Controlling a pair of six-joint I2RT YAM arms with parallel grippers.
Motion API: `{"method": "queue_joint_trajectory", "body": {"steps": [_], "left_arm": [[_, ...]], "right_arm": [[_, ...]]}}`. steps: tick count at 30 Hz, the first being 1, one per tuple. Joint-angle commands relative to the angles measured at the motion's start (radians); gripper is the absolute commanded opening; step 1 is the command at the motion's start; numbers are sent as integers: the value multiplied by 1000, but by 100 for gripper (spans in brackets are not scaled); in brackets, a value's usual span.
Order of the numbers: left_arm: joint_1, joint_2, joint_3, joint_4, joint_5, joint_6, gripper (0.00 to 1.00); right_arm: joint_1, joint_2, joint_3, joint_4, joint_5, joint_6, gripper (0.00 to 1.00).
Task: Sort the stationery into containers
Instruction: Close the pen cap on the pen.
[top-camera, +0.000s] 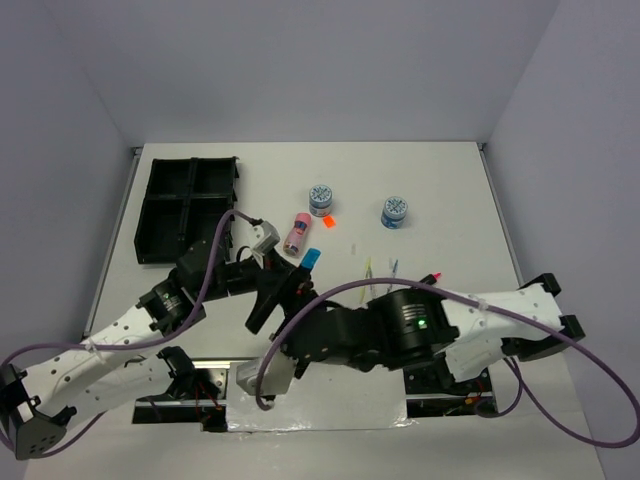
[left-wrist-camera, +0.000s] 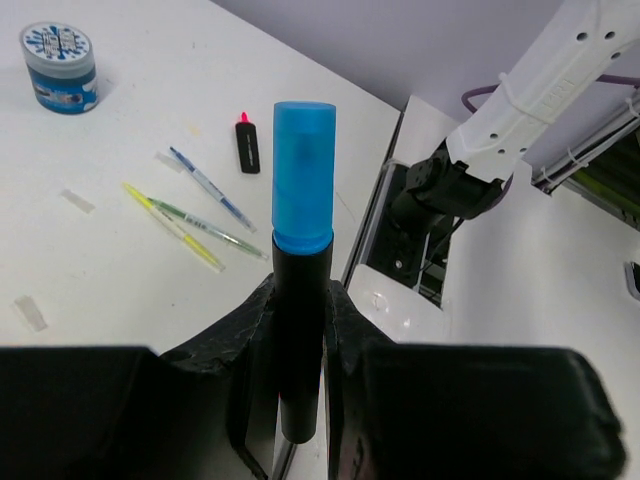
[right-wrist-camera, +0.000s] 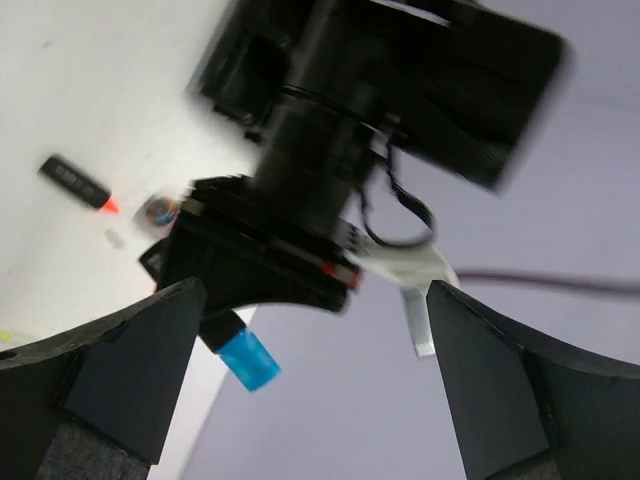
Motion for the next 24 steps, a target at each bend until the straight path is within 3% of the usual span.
{"method": "queue_joint_trajectory", "body": {"steps": [1,2,3,5,6,8,9,10,12,14,16,19,20,24], "left_arm": [[0,-28,-4,127,-18,-18,0],[0,-35,-7,149,-21,-19,0],[0,-44,-14,162,-25,-25,0],[0,-78,-22,186,-28,-27,0],[-1,-90,-34,220,-26,-33,0],[-3,-129,-48,260,-3,-41,0],[-1,-147,-59,312,15,-59,0],[-3,-153,-62,340,35,-68,0],[-1,-167,-68,427,101,-99,0],[-1,-176,-71,479,123,-117,0],[-1,-189,-71,545,143,-125,0],[-1,-186,-54,591,141,-146,0],[-1,-181,-36,595,137,-160,0],[-1,-143,-10,651,124,-223,0]], "right_arm": [[-23,-194,-71,333,2,40,100],[-24,-230,-114,442,34,54,100],[-26,-268,-206,696,115,83,100],[-40,-364,-286,1013,209,142,100],[-49,-382,-267,1133,292,289,100],[-156,-394,-141,920,290,595,100],[-222,-394,-31,657,125,922,100],[-350,-398,-1,574,1,1043,100],[-418,-423,-4,503,-277,1206,100],[-484,-428,-16,477,-393,1338,100],[-523,-404,-25,469,-585,1394,100],[-529,-398,-126,576,-748,1428,91],[-529,-395,-171,625,-775,1428,82],[-531,-390,-255,737,-873,1407,70]]}}
